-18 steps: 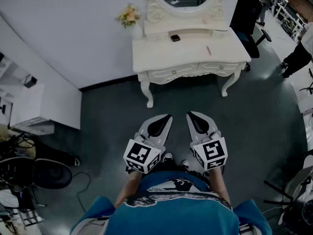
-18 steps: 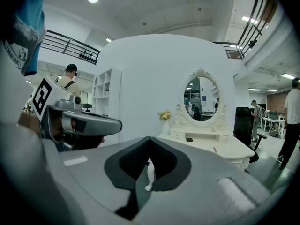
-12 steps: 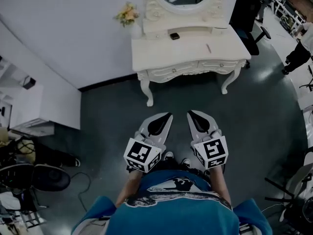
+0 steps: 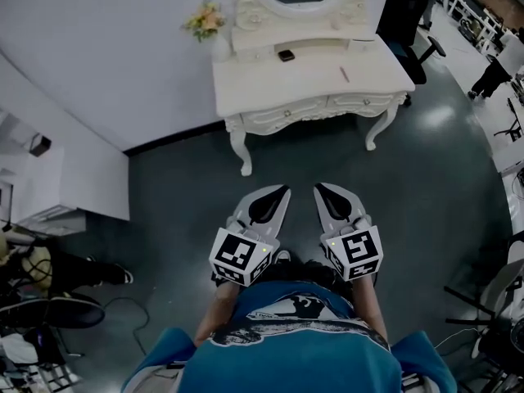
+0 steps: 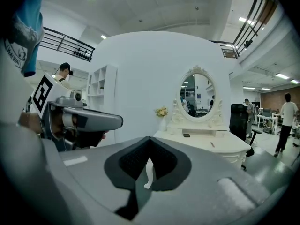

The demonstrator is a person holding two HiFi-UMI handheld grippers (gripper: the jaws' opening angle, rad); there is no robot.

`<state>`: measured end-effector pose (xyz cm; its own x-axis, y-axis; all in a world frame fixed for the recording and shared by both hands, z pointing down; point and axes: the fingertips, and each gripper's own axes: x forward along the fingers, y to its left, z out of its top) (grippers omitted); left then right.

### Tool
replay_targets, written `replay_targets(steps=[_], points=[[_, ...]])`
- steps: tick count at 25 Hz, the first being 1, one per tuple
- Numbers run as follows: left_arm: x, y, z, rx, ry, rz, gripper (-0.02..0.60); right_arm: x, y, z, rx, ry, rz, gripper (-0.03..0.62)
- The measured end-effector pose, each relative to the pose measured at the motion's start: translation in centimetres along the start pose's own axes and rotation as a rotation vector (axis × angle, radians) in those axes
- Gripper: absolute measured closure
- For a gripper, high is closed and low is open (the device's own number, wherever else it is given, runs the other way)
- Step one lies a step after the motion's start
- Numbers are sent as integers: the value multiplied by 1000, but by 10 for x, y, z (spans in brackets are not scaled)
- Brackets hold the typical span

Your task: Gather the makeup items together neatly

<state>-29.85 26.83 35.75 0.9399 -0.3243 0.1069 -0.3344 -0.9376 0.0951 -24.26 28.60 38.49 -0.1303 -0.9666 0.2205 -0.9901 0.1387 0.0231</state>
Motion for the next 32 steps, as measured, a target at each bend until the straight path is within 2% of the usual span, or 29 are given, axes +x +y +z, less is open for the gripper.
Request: replay_targets(steps=[11, 18, 24, 32], points=[[9, 0, -16, -21, 37, -37, 563, -12, -13, -25, 63, 47, -71, 591], [37, 0, -15, -29, 55, -44, 563, -5, -39, -29, 86, 57, -65, 591], [89, 14, -11, -26, 62, 7, 563, 21, -91, -30, 93, 42, -26, 591], [201, 28, 12, -46, 34, 58, 563, 43, -193, -27, 55, 52, 24, 591]])
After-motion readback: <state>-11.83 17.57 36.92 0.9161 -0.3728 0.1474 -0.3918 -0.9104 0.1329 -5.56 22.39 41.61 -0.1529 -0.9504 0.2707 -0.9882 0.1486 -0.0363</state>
